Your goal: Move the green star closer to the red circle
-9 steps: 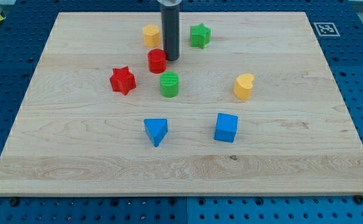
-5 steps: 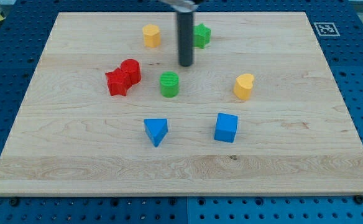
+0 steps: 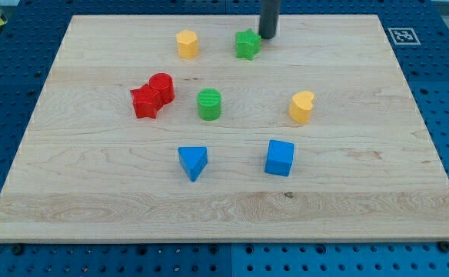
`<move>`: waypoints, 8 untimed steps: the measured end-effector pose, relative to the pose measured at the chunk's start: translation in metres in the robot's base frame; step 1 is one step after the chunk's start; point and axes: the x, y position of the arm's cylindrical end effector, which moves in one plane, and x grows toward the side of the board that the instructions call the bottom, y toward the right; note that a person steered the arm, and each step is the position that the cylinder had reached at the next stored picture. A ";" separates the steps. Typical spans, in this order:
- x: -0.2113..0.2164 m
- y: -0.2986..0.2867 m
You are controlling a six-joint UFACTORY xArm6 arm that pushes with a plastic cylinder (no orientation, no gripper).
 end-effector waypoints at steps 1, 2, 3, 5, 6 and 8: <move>0.005 -0.034; 0.023 -0.042; 0.044 -0.042; 0.046 -0.007; 0.058 -0.013; 0.084 -0.051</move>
